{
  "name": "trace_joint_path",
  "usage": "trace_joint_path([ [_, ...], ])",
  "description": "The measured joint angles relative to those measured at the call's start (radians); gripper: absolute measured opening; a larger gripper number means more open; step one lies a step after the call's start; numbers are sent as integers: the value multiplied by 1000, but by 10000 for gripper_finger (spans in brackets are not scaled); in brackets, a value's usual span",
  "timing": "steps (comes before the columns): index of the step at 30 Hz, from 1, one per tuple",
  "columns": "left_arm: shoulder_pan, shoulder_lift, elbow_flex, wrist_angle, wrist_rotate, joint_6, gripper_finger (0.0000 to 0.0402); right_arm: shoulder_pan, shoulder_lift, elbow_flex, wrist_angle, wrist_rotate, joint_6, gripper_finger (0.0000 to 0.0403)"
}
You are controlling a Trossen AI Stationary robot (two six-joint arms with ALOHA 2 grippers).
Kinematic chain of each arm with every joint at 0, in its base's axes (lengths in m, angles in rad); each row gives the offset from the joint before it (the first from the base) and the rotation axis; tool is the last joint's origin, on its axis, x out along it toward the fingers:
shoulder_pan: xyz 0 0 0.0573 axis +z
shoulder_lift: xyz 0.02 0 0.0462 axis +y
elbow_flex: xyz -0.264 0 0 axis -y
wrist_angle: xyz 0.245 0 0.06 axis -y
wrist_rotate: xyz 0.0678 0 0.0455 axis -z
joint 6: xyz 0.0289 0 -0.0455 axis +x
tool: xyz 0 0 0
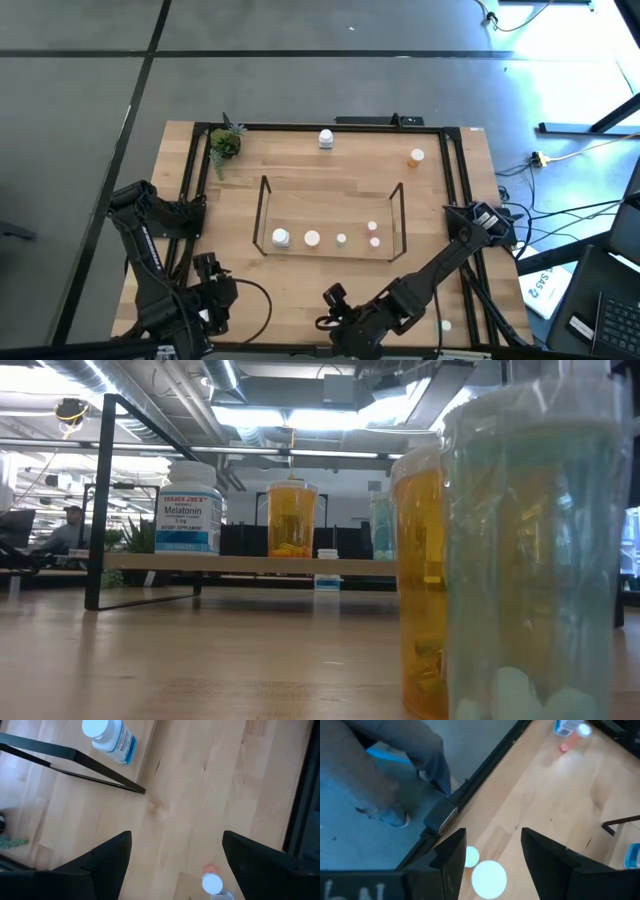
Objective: Pick and place medicine bottles onto shelf by color
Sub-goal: Put the bottom left light blue pill bottle on the shelf aligned with the other light blue pill bottle
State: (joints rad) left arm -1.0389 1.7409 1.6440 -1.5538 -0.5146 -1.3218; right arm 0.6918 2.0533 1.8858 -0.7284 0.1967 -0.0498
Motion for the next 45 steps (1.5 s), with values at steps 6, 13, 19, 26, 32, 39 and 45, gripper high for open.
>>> trace_joint_path([
  [6,0,0,0,0,-3,-1,306,0,45,0,-3,-62,-61,192],
  [13,2,0,0,0,-2,-2,306,0,92,0,-2,-68,-96,192],
  [19,3,0,0,1,-2,-3,306,0,137,0,-2,-67,-118,192],
  [26,3,0,0,1,-2,-3,306,0,170,0,-2,-63,-120,192],
  [32,3,0,0,1,-2,-4,306,0,186,0,-7,-59,-170,192],
  [39,3,0,0,3,-1,-4,306,-4,186,0,-7,-59,-195,192],
  [45,3,0,0,3,-1,-4,306,-14,196,0,-4,-58,-195,192],
])
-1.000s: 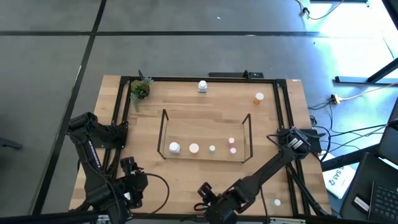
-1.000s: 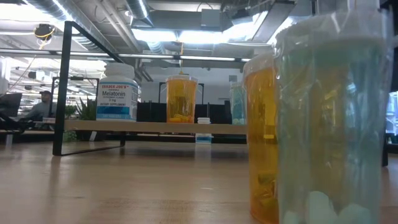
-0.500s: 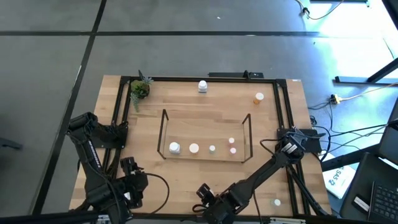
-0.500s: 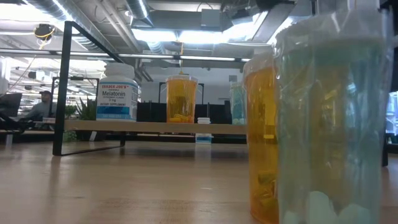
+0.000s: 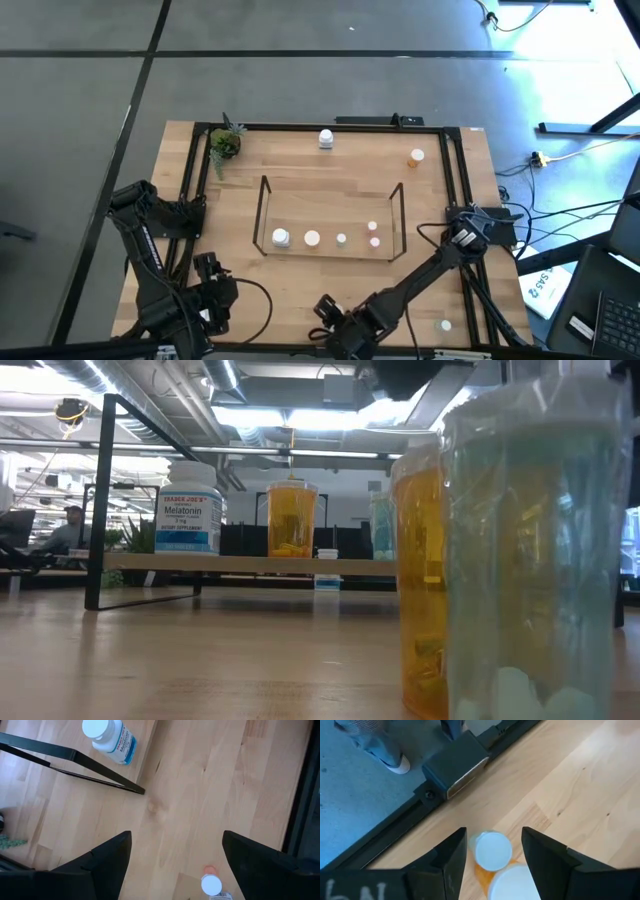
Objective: Pick and place medicine bottles onto shelf by color
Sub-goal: Put the bottom left light blue pill bottle on the shelf aligned with the other light blue pill bottle
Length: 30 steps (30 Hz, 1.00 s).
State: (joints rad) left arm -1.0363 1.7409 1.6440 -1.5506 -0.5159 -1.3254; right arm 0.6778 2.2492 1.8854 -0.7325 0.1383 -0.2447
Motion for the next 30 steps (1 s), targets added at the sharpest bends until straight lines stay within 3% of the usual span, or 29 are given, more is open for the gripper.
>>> trace_joint_path([
  [22,0,0,0,0,0,1,306,-4,44,-1,-40,0,1,191],
  [30,0,0,0,0,0,1,306,-5,44,-1,-38,0,31,147],
])
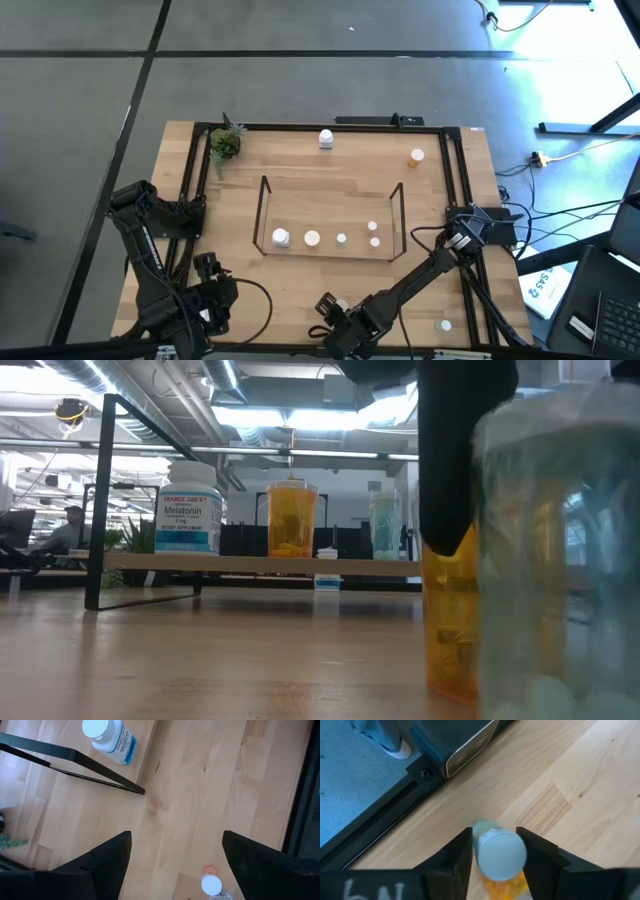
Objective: Pick and place medicine bottles onto shelf by color
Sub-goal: Put the bottom left light blue pill bottle on the shelf aligned with the other light blue pill bottle
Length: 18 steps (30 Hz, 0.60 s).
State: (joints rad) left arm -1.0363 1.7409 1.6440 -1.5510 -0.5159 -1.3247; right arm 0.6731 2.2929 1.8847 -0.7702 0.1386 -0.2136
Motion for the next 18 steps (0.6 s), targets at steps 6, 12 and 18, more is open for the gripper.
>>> trace_joint_path([
  [6,0,0,0,0,0,0,306,0,0,0,3,0,2,114],
  [12,0,0,0,0,0,0,306,0,0,0,51,10,57,120],
  [18,0,0,0,0,0,1,306,-2,0,0,82,25,180,119],
])
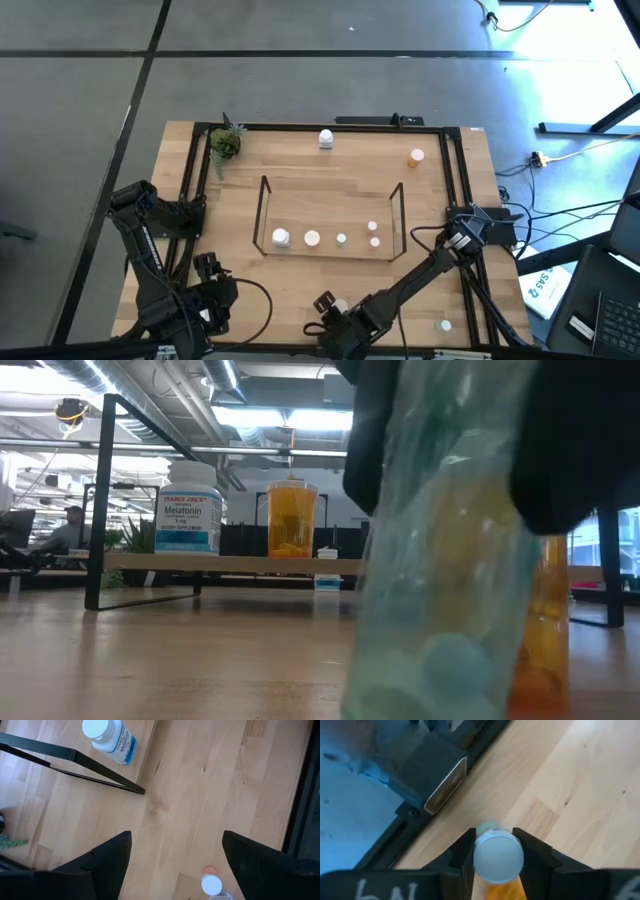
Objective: Pick and place medicine bottles onto shelf by color
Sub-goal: Put the bottom left light blue pill bottle on the shelf aligned with the other light blue pill bottle
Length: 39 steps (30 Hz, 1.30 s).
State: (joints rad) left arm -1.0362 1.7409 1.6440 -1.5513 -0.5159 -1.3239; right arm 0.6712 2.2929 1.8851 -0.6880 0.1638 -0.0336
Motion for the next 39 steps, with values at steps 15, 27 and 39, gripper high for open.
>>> trace_joint_path([
  [15,0,0,0,0,0,26,306,-45,-2,250,-234,0,326,116],
  [27,0,0,0,0,0,26,306,-153,-63,455,-663,140,726,118],
  [39,0,0,0,0,-21,28,306,-338,-86,470,-882,149,764,118],
])
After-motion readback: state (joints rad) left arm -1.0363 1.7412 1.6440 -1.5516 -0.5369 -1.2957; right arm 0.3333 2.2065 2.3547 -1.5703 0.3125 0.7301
